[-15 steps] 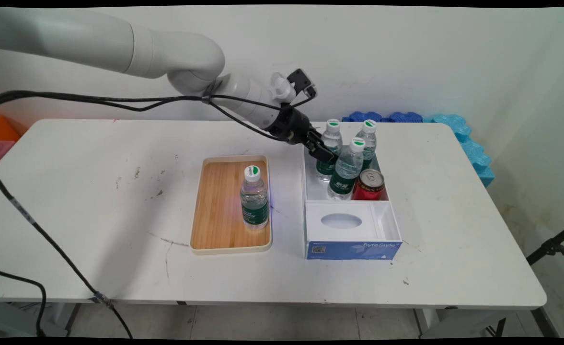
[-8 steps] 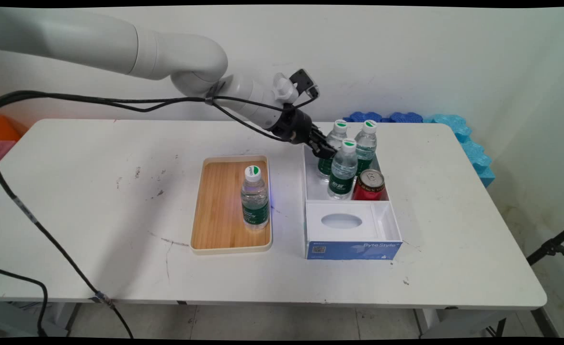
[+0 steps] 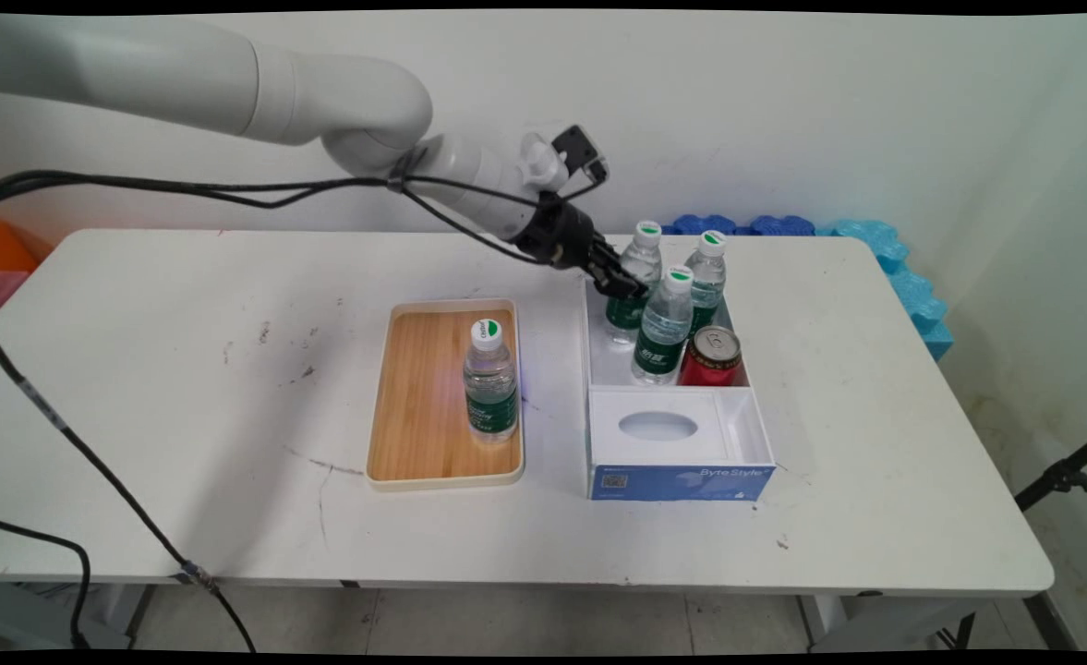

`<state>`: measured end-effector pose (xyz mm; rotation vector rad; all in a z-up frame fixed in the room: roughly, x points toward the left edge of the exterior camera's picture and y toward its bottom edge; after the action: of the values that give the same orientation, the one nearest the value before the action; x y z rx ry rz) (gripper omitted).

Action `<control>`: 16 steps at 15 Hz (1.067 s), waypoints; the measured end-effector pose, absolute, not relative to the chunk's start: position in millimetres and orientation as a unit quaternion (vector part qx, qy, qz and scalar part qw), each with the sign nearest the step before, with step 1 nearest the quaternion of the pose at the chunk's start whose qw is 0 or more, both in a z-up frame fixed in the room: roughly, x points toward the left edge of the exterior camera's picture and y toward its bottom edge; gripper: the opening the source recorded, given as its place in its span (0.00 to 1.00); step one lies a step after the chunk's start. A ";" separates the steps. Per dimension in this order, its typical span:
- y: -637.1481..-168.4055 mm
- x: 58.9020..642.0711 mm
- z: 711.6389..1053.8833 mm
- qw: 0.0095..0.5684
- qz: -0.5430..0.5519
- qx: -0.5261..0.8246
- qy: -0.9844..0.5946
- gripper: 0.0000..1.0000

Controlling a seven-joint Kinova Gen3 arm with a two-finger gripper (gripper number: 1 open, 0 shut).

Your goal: Place the picked object on the tray

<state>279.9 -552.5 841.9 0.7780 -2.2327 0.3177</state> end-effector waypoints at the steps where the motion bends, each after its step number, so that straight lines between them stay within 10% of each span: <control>1: -552.8 281.8 849.4 0.370 0.125 0.305 -0.869 0.00; 16: -496.8 362.7 956.4 0.371 0.109 0.266 -0.883 0.00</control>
<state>362.7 -496.8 956.4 0.6810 -2.2648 0.2796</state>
